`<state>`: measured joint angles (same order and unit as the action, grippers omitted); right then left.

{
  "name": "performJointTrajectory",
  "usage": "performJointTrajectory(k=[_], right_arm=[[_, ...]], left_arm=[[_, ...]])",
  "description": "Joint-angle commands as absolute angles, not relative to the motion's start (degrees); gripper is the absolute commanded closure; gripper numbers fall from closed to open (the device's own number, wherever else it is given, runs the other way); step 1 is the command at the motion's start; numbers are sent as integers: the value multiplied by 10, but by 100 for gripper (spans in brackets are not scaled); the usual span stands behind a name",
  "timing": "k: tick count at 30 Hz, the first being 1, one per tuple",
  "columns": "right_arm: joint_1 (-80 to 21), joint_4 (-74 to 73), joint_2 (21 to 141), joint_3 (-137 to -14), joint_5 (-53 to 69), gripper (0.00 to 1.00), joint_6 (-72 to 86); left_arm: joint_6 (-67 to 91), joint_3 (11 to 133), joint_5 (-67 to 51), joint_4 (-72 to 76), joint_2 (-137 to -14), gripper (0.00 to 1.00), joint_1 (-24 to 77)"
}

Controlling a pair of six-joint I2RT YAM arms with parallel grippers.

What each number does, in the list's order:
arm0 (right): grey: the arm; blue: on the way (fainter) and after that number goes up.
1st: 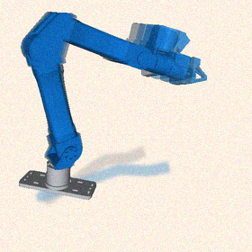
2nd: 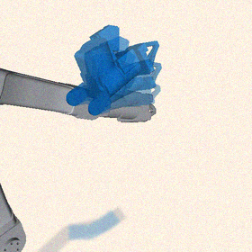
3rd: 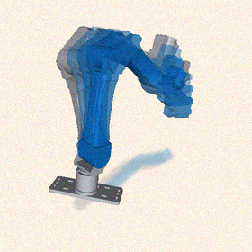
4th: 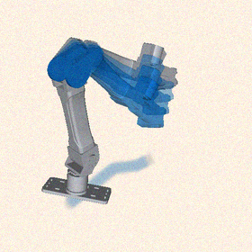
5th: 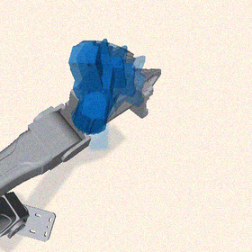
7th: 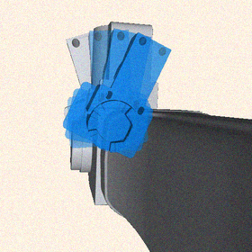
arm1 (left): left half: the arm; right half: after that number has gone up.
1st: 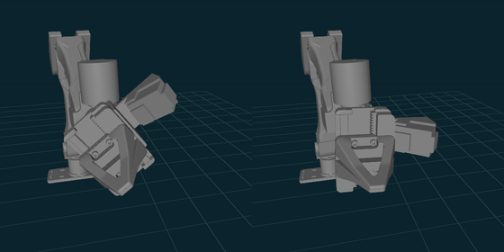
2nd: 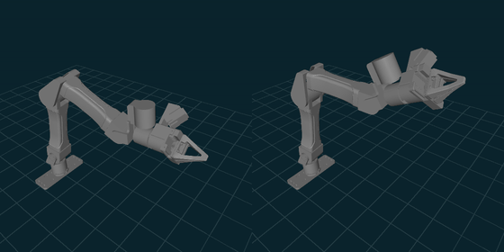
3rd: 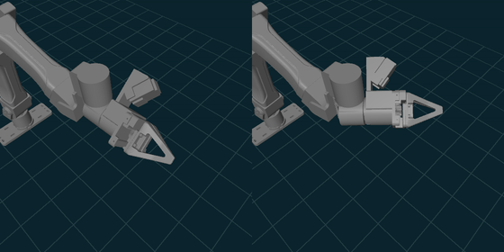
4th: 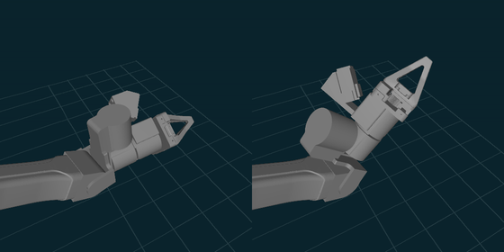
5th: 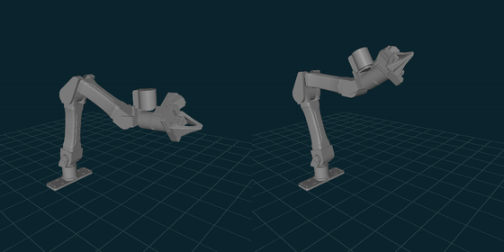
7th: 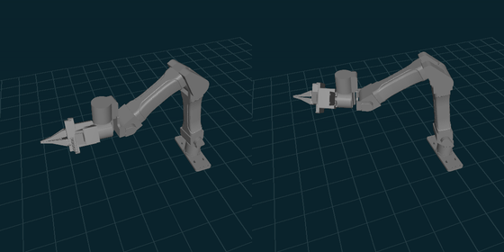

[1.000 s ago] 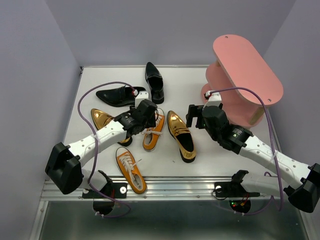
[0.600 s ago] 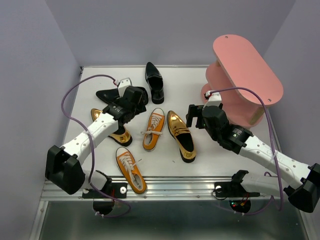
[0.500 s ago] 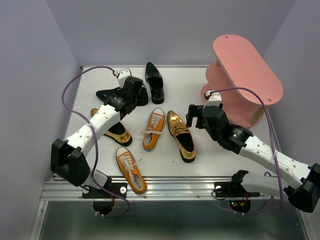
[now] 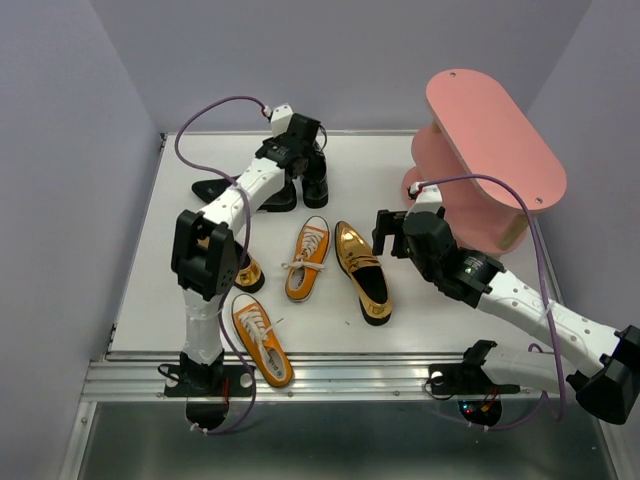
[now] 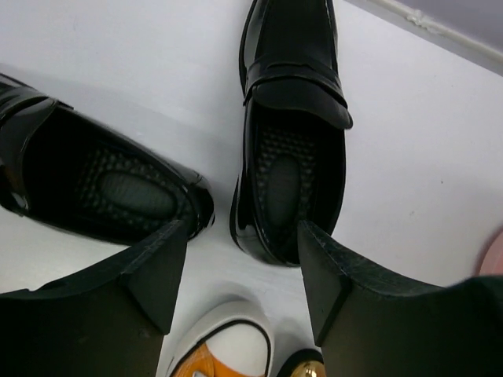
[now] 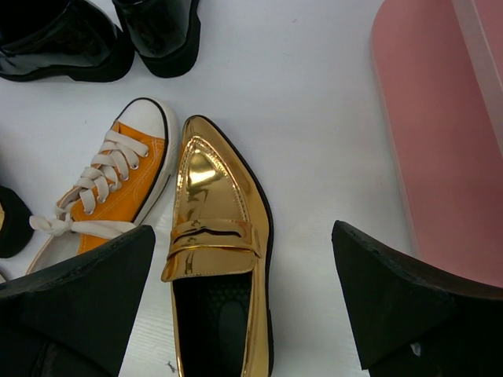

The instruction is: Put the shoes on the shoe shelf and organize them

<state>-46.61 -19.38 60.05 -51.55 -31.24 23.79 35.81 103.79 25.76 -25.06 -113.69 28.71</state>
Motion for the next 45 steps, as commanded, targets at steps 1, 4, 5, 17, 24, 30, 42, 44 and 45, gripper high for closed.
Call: performJointTrajectory(k=[1, 4, 5, 17, 24, 30, 42, 44, 45], right_arm=[[-471, -203, 597, -528, -328, 0, 239], [-471, -207, 595, -524, -330, 0, 242], [-471, -207, 594, -523, -330, 0, 243], [-471, -214, 594, -519, -329, 0, 250], [-471, -216, 599, -522, -327, 0, 254], [-471, -217, 600, -529, -337, 0, 250], [-471, -229, 576, -550, -366, 0, 239], [-471, -240, 574, -561, -369, 0, 234], [-471, -243, 572, -571, -371, 0, 229]], left_arm=[[348, 1127, 296, -270, -1176, 33, 280], [340, 1175, 305, -288, -1215, 35, 279], [339, 1181, 307, -289, -1222, 36, 279], [338, 1171, 272, -274, -1291, 45, 278], [326, 1158, 247, -263, -1307, 62, 278], [301, 1153, 229, -253, -1297, 100, 279], [123, 1094, 128, -181, -1139, 100, 279], [106, 1083, 113, -180, -1120, 100, 280], [90, 1069, 94, -180, -1102, 100, 282]])
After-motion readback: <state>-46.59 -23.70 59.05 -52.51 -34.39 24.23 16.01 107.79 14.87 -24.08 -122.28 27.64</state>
